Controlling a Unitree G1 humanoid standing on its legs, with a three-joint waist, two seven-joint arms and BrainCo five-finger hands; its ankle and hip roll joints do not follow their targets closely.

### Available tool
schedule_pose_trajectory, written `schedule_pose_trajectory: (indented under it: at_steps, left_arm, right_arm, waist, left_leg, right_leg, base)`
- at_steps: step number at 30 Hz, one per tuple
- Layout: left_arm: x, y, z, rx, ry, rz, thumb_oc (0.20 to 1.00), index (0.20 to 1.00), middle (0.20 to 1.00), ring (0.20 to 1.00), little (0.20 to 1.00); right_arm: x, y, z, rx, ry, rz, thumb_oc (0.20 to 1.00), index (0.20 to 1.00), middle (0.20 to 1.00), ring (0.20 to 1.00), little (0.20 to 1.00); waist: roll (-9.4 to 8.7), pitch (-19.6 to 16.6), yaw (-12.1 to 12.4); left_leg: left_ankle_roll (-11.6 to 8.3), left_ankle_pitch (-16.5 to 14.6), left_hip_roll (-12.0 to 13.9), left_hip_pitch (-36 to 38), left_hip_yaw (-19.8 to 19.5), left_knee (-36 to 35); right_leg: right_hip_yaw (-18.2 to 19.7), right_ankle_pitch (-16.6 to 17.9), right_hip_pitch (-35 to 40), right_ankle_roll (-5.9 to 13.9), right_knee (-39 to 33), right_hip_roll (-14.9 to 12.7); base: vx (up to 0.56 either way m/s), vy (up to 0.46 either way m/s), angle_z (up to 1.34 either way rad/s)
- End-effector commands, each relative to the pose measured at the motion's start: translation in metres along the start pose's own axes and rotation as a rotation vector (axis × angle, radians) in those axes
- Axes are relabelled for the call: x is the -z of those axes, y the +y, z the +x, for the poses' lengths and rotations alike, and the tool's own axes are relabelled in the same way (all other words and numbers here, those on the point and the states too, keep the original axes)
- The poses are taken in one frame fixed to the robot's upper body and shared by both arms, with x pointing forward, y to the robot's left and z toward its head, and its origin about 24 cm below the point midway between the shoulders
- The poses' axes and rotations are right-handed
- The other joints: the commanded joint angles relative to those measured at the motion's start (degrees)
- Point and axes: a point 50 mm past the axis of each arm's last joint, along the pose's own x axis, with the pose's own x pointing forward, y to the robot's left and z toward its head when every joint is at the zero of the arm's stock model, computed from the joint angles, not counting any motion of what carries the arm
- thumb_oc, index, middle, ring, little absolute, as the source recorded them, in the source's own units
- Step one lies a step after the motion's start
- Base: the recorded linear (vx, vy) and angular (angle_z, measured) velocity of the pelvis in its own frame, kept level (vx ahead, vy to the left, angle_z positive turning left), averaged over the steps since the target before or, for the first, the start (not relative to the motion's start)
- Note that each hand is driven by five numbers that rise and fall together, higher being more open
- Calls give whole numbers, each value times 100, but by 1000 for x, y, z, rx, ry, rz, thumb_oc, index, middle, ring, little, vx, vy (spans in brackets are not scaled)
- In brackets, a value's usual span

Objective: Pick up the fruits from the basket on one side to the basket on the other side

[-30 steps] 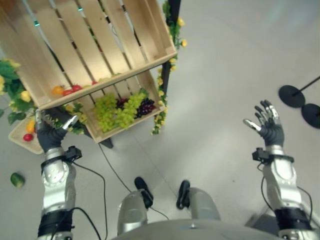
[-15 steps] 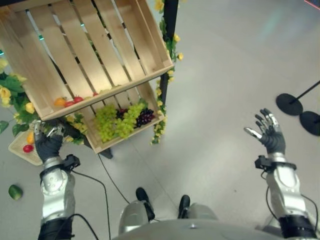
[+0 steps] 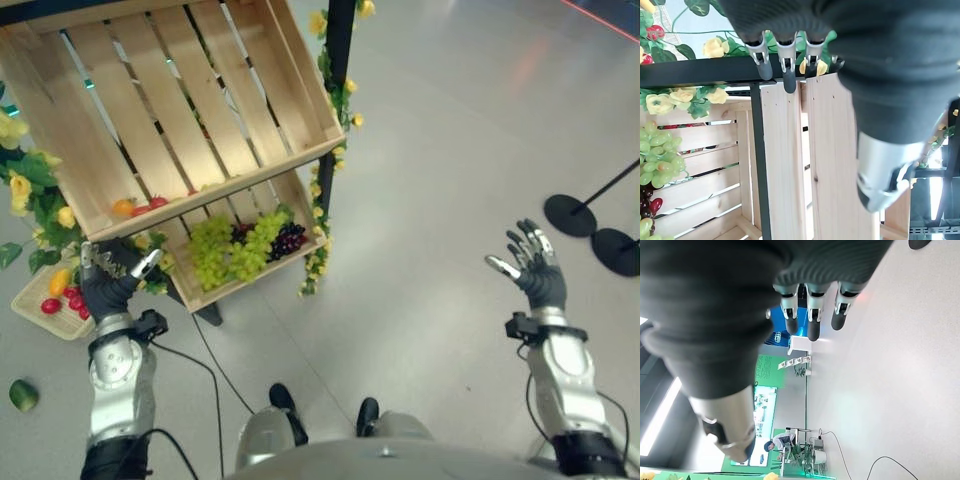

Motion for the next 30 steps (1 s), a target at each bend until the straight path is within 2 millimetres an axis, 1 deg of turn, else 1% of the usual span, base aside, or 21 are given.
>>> schedule_pose_trajectory:
  at_steps: [1, 2, 3, 4, 7, 9, 12, 17, 18, 20, 23, 24, 27, 28, 29, 30]
  left_arm:
    - [-30, -27, 10, 160, -187, 21, 1000, 1000, 1000, 1000, 1000]
    - [-24, -13, 10, 95, -162, 34, 1000, 1000, 1000, 1000, 1000]
    - [-19, -3, 10, 47, -136, 39, 1000, 1000, 1000, 1000, 1000]
    - [-20, 2, 10, 22, -138, 51, 1000, 1000, 1000, 1000, 1000]
    - [-8, 29, 12, -110, -83, 104, 1000, 1000, 1000, 1000, 1000]
    - [-3, 41, 15, -154, -53, 159, 1000, 1000, 1000, 1000, 1000]
    - [7, 55, 14, -228, -8, 164, 1000, 1000, 1000, 1000, 1000]
    - [18, 70, 9, -283, 51, 206, 1000, 1000, 1000, 1000, 1000]
    - [18, 70, 9, -283, 50, 206, 1000, 1000, 1000, 1000, 1000]
    - [26, 79, 6, -327, 98, 233, 1000, 1000, 1000, 1000, 1000]
    - [27, 82, 6, -346, 103, 235, 1000, 1000, 1000, 1000, 1000]
    - [31, 88, 5, -385, 123, 215, 1000, 1000, 1000, 1000, 1000]
    - [36, 99, 0, -430, 162, 236, 1000, 1000, 1000, 1000, 1000]
    - [40, 109, -3, -470, 193, 252, 1000, 1000, 1000, 1000, 1000]
    - [40, 110, -3, -471, 192, 251, 1000, 1000, 1000, 1000, 1000]
    - [37, 112, -2, -482, 181, 249, 1000, 1000, 1000, 1000, 1000]
  right_arm:
    - [-29, -8, 11, 18, -148, -14, 1000, 1000, 1000, 1000, 1000]
    - [-29, -10, 10, 20, -144, -15, 1000, 1000, 1000, 1000, 1000]
    - [-28, -11, 9, 21, -142, -12, 1000, 1000, 1000, 1000, 1000]
    - [-28, -12, 8, 26, -140, -11, 1000, 1000, 1000, 1000, 1000]
    - [-28, -14, 8, 23, -135, -14, 1000, 1000, 1000, 1000, 1000]
    - [-28, -14, 8, 14, -133, -17, 1000, 1000, 1000, 1000, 1000]
    - [-28, -14, 6, 2, -134, -21, 1000, 1000, 1000, 1000, 1000]
    - [-28, -13, 5, -4, -135, -15, 1000, 1000, 1000, 1000, 1000]
    - [-28, -13, 5, -4, -136, -14, 1000, 1000, 1000, 1000, 1000]
    - [-28, -12, 4, -12, -136, -15, 1000, 1000, 1000, 1000, 1000]
    - [-27, -12, 3, -12, -133, -12, 1000, 1000, 1000, 1000, 1000]
    - [-26, -11, 2, -14, -131, -14, 1000, 1000, 1000, 1000, 1000]
    - [-26, -10, 2, -18, -130, -15, 1000, 1000, 1000, 1000, 1000]
    - [-26, -10, 2, -19, -132, -15, 1000, 1000, 1000, 1000, 1000]
    - [-26, -10, 2, -19, -132, -15, 1000, 1000, 1000, 1000, 1000]
    - [-26, -10, 1, -21, -133, -15, 1000, 1000, 1000, 1000, 1000]
  waist:
    - [85, -29, -341]
    - [89, -29, -330]
    - [90, -33, -322]
    - [94, -32, -314]
    - [103, -29, -309]
    - [114, -31, -308]
    - [110, -22, -314]
    - [116, -27, -296]
    - [114, -28, -299]
    - [112, -23, -295]
    - [108, -21, -300]
    - [97, -24, -305]
    - [98, -9, -300]
    - [99, -8, -298]
    - [96, -9, -300]
    - [94, 15, -298]
  left_leg:
    - [-287, -501, 147, 129, -397, 431]
    - [-298, -492, 152, 131, -408, 439]
    - [-301, -491, 156, 131, -419, 445]
    - [-305, -486, 154, 132, -434, 435]
    - [-318, -467, 150, 141, -451, 415]
    - [-329, -452, 151, 145, -457, 406]
    - [-339, -442, 157, 138, -485, 420]
    - [-362, -408, 161, 131, -525, 404]
    - [-363, -407, 160, 129, -529, 404]
    - [-373, -393, 169, 118, -563, 416]
    - [-383, -383, 172, 114, -579, 413]
    - [-395, -374, 174, 108, -604, 410]
    - [-398, -361, 168, 98, -630, 401]
    - [-400, -357, 172, 84, -632, 413]
    - [-400, -358, 172, 82, -633, 415]
    - [-342, -224, 205, 28, -516, 414]
  right_leg:
    - [49, -256, 107, 390, 266, -119]
    - [42, -253, 124, 382, 250, -112]
    - [44, -256, 135, 374, 238, -109]
    - [40, -257, 146, 371, 217, -102]
    - [44, -267, 150, 359, 217, -86]
    - [46, -280, 154, 355, 223, -78]
    - [21, -296, 156, 346, 238, -74]
    - [-5, -319, 162, 332, 247, -63]
    - [-9, -319, 163, 331, 246, -63]
    - [-29, -335, 169, 316, 264, -52]
    - [-44, -339, 175, 308, 260, -50]
    - [-48, -342, 184, 301, 247, -37]
    - [-35, -344, 168, 301, 258, -30]
    - [-35, -346, 156, 300, 272, -28]
    - [-35, -347, 154, 300, 273, -28]
    - [-111, -238, 105, 253, 252, -25]
  base:
    - [0, 0, 0]
    - [31, -19, -3]
    - [30, -19, -4]
    - [22, -11, -5]
    - [0, 0, 0]
    - [13, -9, -10]
    - [3, -9, -7]
    - [3, -2, -1]
    - [0, 0, 0]
    - [10, -12, 2]
    - [10, -13, 4]
    - [12, -20, 4]
    - [5, -7, 2]
    - [0, 0, 0]
    - [-71, -18, 0]
    - [0, 0, 0]
